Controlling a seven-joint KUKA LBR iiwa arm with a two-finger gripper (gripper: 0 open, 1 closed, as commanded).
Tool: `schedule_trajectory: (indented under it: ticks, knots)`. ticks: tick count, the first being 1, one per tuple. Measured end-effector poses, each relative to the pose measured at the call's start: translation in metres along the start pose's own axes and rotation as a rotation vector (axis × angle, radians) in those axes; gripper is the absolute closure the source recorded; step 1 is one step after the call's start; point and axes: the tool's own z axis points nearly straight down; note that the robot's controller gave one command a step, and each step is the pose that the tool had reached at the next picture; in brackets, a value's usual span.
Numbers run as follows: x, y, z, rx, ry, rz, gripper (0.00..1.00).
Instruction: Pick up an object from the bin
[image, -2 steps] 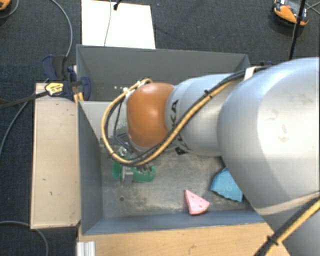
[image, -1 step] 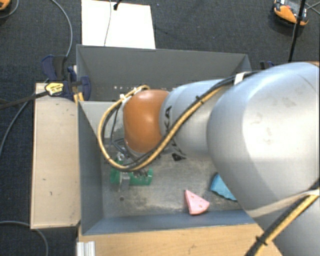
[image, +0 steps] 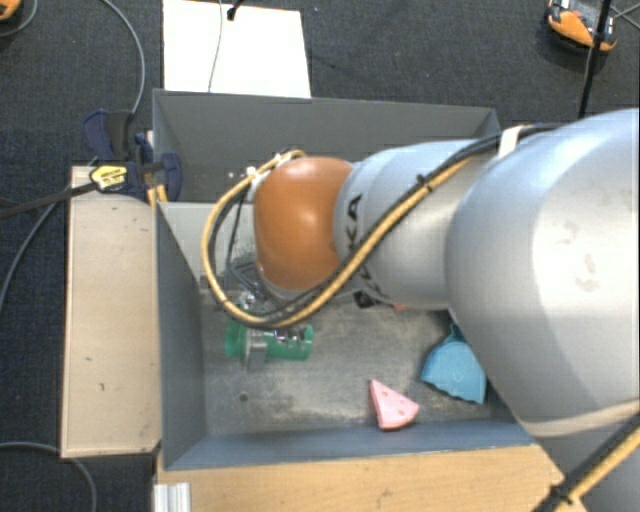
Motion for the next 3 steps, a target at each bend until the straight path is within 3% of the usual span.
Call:
schedule_trajectory:
  ticks: [1, 2, 3]
  knots:
    - [-0.007, -0.005, -0.026, -0.006, -0.017, -0.012, 1.00]
    - [-0.033, 0.023, -0.190, -0.003, -0.008, -0.024, 1.00]
    - [-0.034, 0.023, -0.188, -0.002, -0.004, -0.025, 1.00]
